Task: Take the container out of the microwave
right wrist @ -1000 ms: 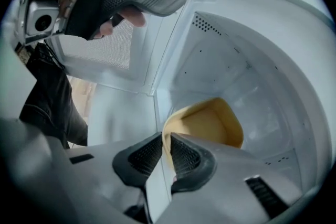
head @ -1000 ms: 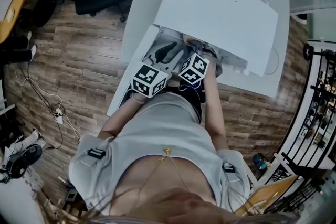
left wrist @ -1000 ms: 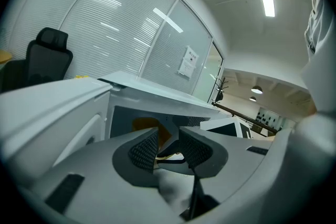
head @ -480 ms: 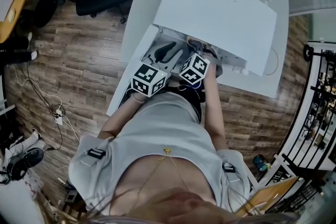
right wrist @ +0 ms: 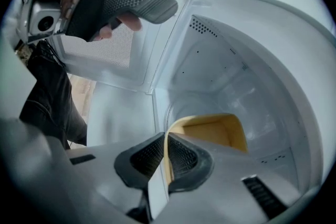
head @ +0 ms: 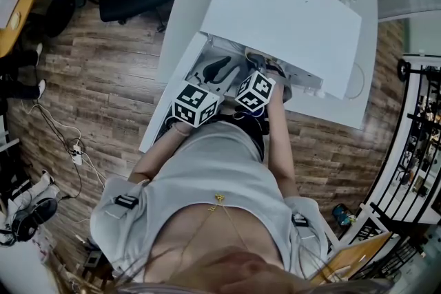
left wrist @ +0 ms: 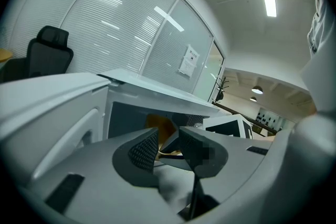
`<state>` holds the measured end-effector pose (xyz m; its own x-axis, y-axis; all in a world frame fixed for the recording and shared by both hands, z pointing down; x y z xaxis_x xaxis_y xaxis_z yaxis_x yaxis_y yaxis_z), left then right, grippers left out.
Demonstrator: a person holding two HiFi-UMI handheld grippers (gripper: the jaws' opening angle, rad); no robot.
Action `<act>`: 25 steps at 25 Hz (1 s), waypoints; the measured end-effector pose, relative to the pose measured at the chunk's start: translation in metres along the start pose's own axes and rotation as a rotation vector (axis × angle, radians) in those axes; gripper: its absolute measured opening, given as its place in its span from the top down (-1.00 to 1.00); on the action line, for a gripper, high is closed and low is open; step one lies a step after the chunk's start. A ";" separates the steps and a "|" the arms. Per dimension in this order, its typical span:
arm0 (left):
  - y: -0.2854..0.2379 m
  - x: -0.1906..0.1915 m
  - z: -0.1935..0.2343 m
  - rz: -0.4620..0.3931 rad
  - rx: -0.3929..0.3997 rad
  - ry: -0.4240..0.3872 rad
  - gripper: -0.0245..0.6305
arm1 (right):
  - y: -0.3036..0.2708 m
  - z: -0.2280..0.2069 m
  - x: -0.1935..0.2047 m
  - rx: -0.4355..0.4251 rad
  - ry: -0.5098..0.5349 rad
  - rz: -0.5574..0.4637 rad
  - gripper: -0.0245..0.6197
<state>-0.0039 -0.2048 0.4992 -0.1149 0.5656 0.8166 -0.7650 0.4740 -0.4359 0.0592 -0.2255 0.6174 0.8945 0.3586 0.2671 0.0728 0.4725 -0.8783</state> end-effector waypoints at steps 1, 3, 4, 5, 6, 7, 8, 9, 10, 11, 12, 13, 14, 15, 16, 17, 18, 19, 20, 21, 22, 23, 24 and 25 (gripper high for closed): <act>0.000 0.000 0.000 0.001 0.000 -0.001 0.56 | 0.000 0.001 0.000 -0.003 -0.001 0.000 0.83; -0.001 0.001 -0.001 0.004 0.002 -0.001 0.56 | 0.000 0.001 0.002 -0.007 -0.002 0.003 0.83; -0.001 0.001 -0.001 0.005 0.003 -0.001 0.56 | 0.000 0.001 0.002 -0.007 -0.001 0.004 0.83; -0.001 0.001 -0.001 0.006 0.003 -0.002 0.56 | 0.000 0.001 0.002 -0.007 0.000 0.005 0.83; -0.002 0.002 -0.002 0.007 0.003 -0.004 0.56 | 0.000 0.001 0.002 -0.006 0.002 0.006 0.83; -0.002 0.002 -0.002 0.008 0.004 -0.006 0.55 | 0.000 0.001 0.003 -0.006 0.002 0.007 0.83; -0.002 0.002 -0.003 0.009 0.004 -0.007 0.56 | 0.001 0.002 0.004 -0.006 0.001 0.008 0.83; -0.001 0.003 -0.003 0.009 0.004 -0.009 0.56 | 0.001 0.002 0.004 -0.006 0.001 0.008 0.83; -0.001 0.003 -0.004 0.008 0.004 -0.010 0.56 | 0.002 0.002 0.004 -0.006 0.001 0.009 0.83; -0.001 0.002 -0.003 0.007 0.004 -0.011 0.56 | 0.002 0.002 0.004 -0.006 0.001 0.010 0.83; -0.001 0.002 -0.003 0.005 0.004 -0.010 0.56 | 0.002 0.001 0.004 -0.005 0.002 0.010 0.83; -0.001 0.002 -0.003 0.004 0.004 -0.010 0.55 | 0.002 0.001 0.004 -0.003 0.002 0.009 0.83; -0.001 0.002 -0.003 0.004 0.004 -0.009 0.56 | 0.002 0.001 0.004 -0.003 0.002 0.009 0.83; -0.001 0.003 -0.003 0.004 0.004 -0.009 0.55 | 0.003 0.002 0.004 -0.004 0.003 0.008 0.83; -0.001 0.003 -0.004 0.005 0.003 -0.009 0.56 | 0.003 0.002 0.004 -0.005 0.004 0.008 0.83; -0.002 0.003 -0.004 0.005 0.003 -0.010 0.56 | 0.003 0.002 0.005 -0.006 0.005 0.008 0.83; -0.002 0.003 -0.004 0.006 0.002 -0.011 0.56 | 0.003 0.002 0.005 -0.007 0.007 0.008 0.83; -0.002 0.003 -0.003 0.007 0.001 -0.011 0.55 | 0.003 0.002 0.005 -0.008 0.008 0.008 0.83; -0.002 0.003 -0.003 0.008 -0.001 -0.011 0.56 | 0.003 0.003 0.005 -0.010 0.008 0.009 0.83; -0.002 0.004 -0.003 0.008 -0.001 -0.012 0.56 | 0.003 0.003 0.006 -0.011 0.009 0.011 0.83; -0.002 0.004 -0.002 0.008 -0.002 -0.012 0.55 | 0.003 0.004 0.006 -0.012 0.010 0.012 0.83; -0.002 0.004 -0.003 0.009 -0.003 -0.014 0.56 | 0.003 0.004 0.007 -0.012 0.011 0.013 0.83; -0.002 0.005 -0.003 0.009 -0.003 -0.014 0.56 | 0.003 0.005 0.008 -0.012 0.012 0.014 0.83; -0.002 0.005 -0.003 0.010 -0.005 -0.015 0.56 | 0.003 0.005 0.008 -0.013 0.012 0.014 0.83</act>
<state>-0.0013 -0.2006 0.5025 -0.1320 0.5599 0.8180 -0.7609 0.4716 -0.4457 0.0646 -0.2174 0.6184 0.9005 0.3558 0.2499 0.0655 0.4571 -0.8870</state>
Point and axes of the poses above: the fingertips, and each gripper's own axes: y backward along the fingers, z to its left, x out of its underside, the point moved 2 cm from there along y, backward along the fingers, and after that the axes turned 6 degrees about z, right-handed, at the moved point
